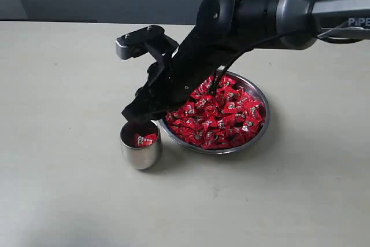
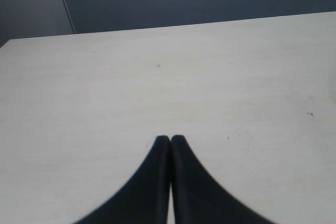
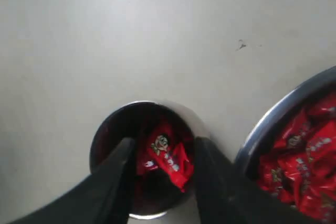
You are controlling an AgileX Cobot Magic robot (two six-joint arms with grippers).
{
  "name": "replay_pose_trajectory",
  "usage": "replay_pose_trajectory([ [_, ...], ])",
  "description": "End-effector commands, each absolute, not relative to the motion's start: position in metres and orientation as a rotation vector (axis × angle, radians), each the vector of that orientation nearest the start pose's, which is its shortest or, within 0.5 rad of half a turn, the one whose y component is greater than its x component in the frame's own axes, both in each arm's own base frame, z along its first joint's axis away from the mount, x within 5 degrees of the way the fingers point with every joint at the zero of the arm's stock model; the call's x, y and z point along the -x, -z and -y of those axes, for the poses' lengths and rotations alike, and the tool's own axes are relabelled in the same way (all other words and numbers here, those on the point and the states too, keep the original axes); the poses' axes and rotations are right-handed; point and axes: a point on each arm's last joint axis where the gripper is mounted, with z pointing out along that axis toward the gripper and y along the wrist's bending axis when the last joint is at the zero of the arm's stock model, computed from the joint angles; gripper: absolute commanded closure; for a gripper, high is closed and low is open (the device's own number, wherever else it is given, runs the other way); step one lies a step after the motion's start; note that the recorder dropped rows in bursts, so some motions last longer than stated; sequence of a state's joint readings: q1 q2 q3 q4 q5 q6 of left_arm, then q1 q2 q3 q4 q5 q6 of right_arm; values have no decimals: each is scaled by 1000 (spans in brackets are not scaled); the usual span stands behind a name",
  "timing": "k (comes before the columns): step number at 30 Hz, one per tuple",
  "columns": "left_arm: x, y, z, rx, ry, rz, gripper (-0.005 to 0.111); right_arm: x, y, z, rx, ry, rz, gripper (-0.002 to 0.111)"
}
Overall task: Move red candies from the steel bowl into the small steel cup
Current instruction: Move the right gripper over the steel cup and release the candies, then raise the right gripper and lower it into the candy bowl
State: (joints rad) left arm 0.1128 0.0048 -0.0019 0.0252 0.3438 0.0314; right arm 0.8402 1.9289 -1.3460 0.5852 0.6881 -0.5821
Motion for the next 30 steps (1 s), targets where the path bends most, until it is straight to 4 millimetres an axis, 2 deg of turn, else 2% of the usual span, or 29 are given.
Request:
replay_pose_trajectory([
  [1,-53,-183,-7,54,-123,-1819,106,-251,-228,-309,1358,-520,-2271,72],
  [6,-53,-183,-7,54,-123,-1819,106,-265,-252,-285,1226,-343,-2267,72],
  [11,-53,-183,-7,54,-123,-1819,106,-290,-254,-248,1057,-303,-2341,72],
  [16,-53,-183,-7,54,-123,-1819,106,-308,-235,-213,904,-265,-2423,72],
  [19,-53,-183,-7,54,-123,-1819,106,-310,-225,-201,838,-273,-2457,72],
  [24,-53,-183,-7,54,-123,-1819,106,-311,-207,-201,772,-328,-2527,72],
  [30,-53,-183,-7,54,-123,-1819,106,-314,-170,-206,748,-354,-2657,72],
])
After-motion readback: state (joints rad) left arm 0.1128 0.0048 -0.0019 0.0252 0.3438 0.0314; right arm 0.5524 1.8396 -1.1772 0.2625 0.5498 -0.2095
